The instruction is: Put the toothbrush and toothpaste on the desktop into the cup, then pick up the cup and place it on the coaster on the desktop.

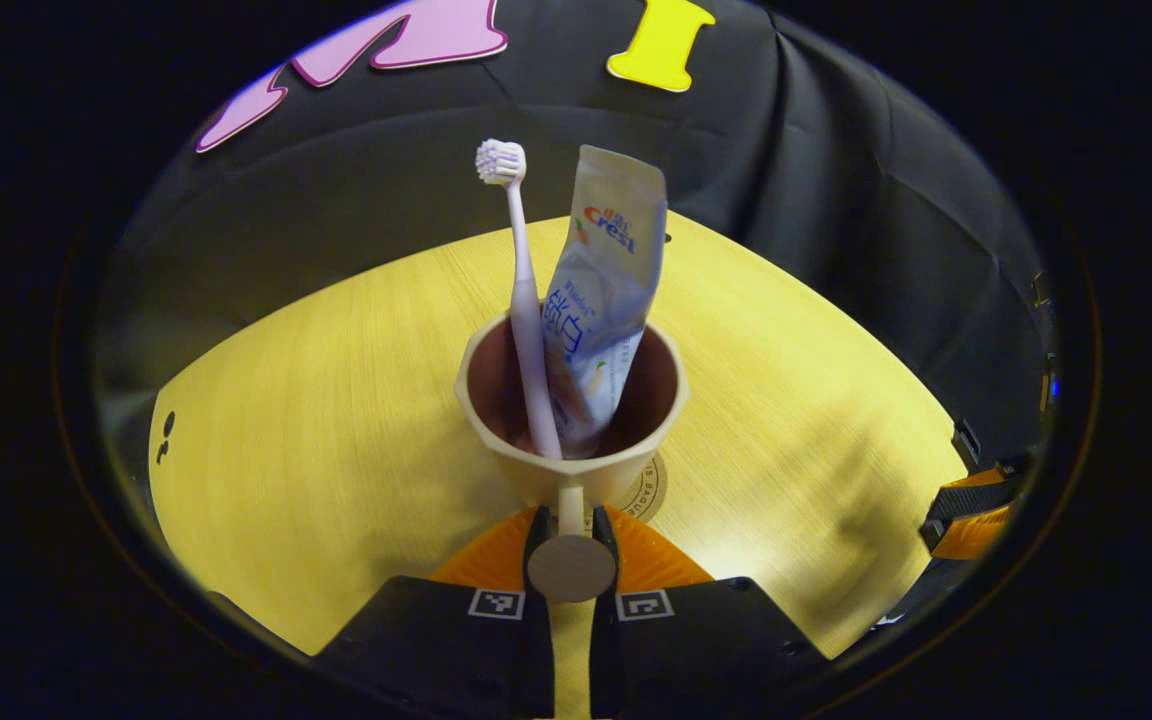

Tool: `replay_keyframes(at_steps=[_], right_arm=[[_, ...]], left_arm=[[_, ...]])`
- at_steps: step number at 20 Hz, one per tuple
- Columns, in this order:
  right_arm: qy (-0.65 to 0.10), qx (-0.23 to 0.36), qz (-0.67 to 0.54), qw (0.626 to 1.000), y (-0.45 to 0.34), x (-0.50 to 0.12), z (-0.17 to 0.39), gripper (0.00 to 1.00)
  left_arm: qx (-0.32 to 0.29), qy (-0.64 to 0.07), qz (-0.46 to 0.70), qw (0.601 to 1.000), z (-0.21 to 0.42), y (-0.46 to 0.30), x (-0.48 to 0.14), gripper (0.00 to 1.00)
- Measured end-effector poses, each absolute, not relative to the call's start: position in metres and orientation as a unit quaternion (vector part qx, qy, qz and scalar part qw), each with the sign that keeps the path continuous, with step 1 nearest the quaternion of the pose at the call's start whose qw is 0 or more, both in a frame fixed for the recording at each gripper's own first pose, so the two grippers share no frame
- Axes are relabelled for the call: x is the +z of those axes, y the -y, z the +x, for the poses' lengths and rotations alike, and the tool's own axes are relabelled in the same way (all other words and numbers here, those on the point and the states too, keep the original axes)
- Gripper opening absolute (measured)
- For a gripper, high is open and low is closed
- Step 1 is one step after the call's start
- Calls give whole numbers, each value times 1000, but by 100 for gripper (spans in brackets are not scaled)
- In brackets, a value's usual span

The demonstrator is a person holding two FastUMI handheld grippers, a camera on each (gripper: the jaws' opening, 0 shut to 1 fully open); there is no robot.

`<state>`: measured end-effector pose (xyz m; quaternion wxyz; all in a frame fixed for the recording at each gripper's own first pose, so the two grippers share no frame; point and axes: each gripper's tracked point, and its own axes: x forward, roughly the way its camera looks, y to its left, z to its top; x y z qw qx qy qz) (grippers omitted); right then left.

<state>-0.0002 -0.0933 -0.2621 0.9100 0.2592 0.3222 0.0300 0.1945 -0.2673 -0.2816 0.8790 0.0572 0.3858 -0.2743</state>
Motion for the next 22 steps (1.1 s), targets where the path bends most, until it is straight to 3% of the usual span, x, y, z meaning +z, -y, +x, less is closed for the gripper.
replay_keyframes(at_steps=[10,16,19,20,22], right_arm=[[-327,17,269,906,100,-265,3,59],[-327,20,271,905,99,-261,6,59],[-326,23,269,906,97,-257,8,59],[-326,24,268,906,95,-255,8,59],[-324,29,266,907,89,-251,11,59]], left_arm=[[-275,-397,64,873,189,276,-295,18],[-279,-390,59,875,189,275,-291,30],[-286,-380,68,877,184,273,-282,45],[-286,-375,75,878,181,270,-279,58],[-277,-361,84,886,177,259,-269,70]])
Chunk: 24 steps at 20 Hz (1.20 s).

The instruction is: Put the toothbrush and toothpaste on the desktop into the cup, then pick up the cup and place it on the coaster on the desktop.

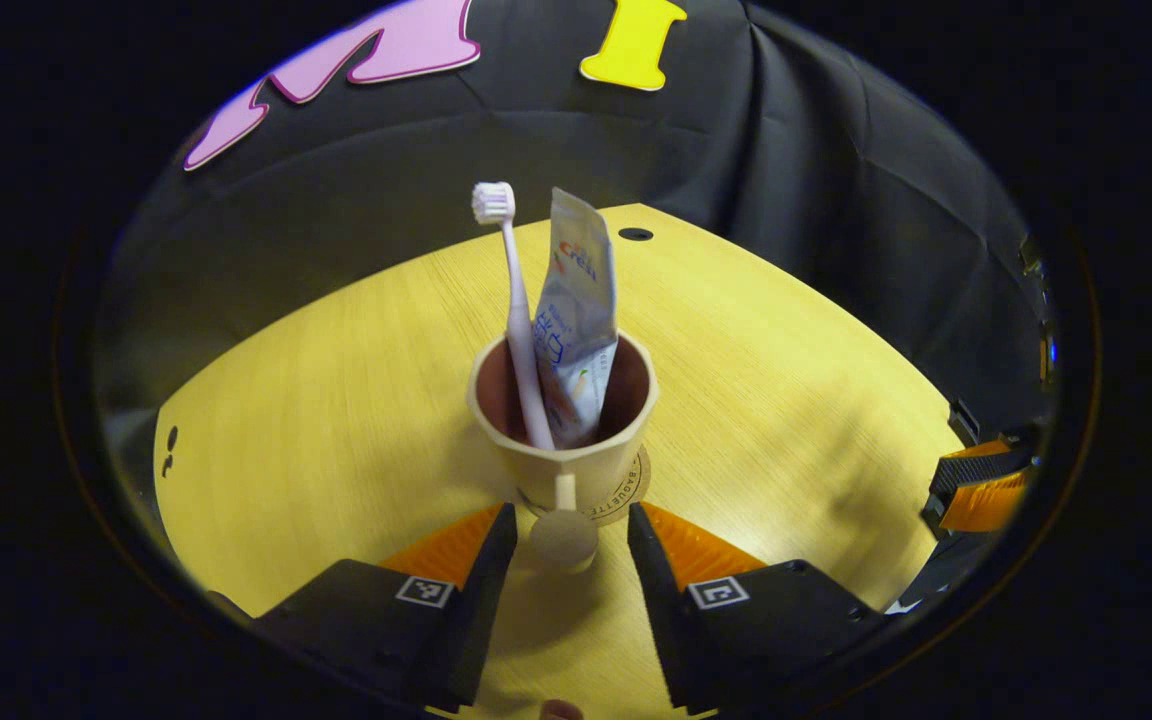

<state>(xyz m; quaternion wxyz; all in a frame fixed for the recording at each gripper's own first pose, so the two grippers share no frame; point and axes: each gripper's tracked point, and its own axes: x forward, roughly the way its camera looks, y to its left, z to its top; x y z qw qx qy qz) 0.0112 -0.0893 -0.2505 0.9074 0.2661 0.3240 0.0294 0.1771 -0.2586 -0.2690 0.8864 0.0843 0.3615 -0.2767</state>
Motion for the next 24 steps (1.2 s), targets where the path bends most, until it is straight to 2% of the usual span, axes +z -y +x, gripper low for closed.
replay_keyframes(at_steps=[2,8,12,13,16,17,18,19,24], right_arm=[[-320,37,262,910,80,-241,16,59],[-299,75,249,918,32,-196,39,59],[-284,113,228,925,-5,-164,45,71],[-281,121,223,926,-15,-158,45,81],[-280,142,215,925,-42,-146,43,86],[-279,147,213,925,-51,-141,41,95],[-277,151,211,925,-58,-138,40,87],[-276,156,209,925,-65,-134,39,96],[-275,169,198,925,-88,-122,35,96]], left_arm=[[-259,-346,90,897,170,240,-254,75],[-213,-291,70,930,133,167,-194,76],[-171,-264,23,949,109,116,-161,76],[-161,-258,20,952,105,104,-156,76],[-138,-239,18,961,93,79,-143,76],[-135,-235,14,963,87,74,-138,76],[-132,-231,11,964,82,70,-135,76],[-129,-228,7,965,77,65,-132,76],[-125,-225,-7,966,59,54,-129,76]])
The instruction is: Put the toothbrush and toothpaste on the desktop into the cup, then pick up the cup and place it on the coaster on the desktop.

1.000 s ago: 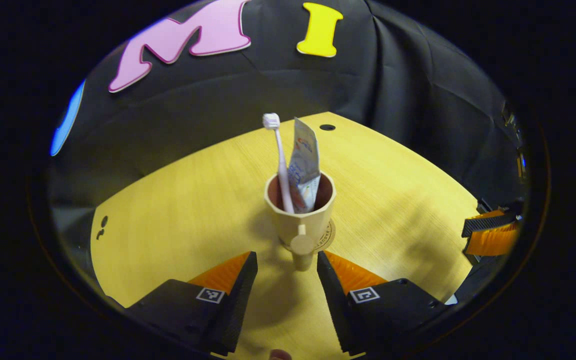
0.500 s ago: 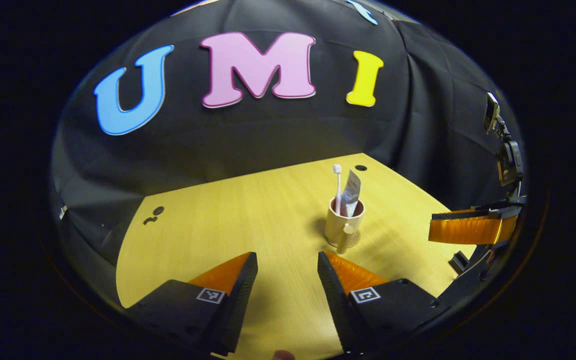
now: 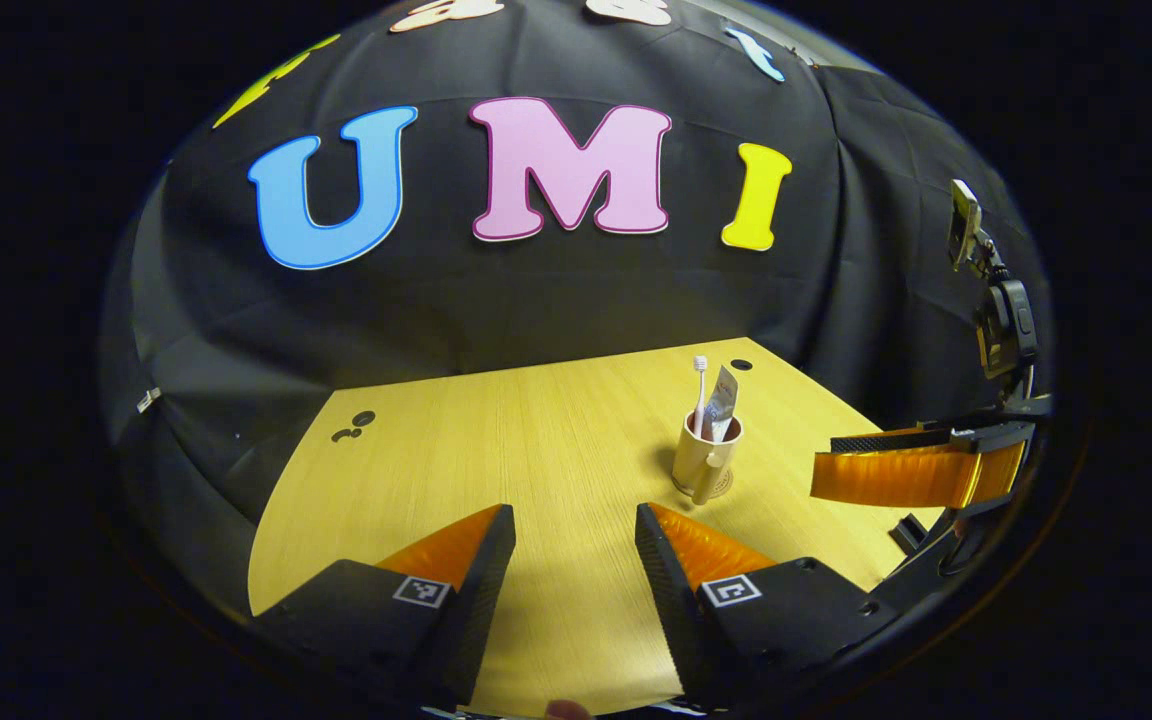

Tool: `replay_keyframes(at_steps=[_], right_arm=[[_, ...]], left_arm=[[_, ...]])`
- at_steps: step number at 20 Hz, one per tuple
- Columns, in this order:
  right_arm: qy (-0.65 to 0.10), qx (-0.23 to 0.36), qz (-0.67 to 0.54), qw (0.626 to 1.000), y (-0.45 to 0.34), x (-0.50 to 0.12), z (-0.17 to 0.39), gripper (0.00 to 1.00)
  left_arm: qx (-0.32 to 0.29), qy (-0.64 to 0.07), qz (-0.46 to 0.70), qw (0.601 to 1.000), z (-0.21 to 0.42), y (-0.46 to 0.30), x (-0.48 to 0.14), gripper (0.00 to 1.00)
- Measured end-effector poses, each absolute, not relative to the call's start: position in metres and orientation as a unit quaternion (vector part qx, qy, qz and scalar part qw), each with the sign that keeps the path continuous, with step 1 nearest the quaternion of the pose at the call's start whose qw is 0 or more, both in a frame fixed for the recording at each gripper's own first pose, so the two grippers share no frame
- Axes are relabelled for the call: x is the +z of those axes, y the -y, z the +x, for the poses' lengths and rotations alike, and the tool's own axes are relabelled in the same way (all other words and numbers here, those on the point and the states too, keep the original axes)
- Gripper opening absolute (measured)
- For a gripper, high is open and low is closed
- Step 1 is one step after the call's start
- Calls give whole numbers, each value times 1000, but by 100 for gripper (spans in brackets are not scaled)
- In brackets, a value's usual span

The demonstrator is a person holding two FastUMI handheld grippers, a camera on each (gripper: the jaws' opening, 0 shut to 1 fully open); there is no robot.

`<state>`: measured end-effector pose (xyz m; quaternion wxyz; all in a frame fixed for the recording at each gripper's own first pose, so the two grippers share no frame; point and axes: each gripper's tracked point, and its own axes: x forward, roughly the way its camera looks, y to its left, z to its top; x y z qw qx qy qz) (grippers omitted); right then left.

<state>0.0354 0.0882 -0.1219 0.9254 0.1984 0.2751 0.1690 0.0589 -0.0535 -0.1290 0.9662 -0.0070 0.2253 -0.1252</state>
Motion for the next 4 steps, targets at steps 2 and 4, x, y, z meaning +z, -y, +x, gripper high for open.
replay_keyframes(at_steps=[2,4], right_arm=[[-273,170,197,926,-91,-118,34,96],[-274,171,191,927,-94,-117,35,96]], left_arm=[[-123,-224,-9,967,54,49,-128,76],[-120,-224,-14,967,52,43,-129,76]])
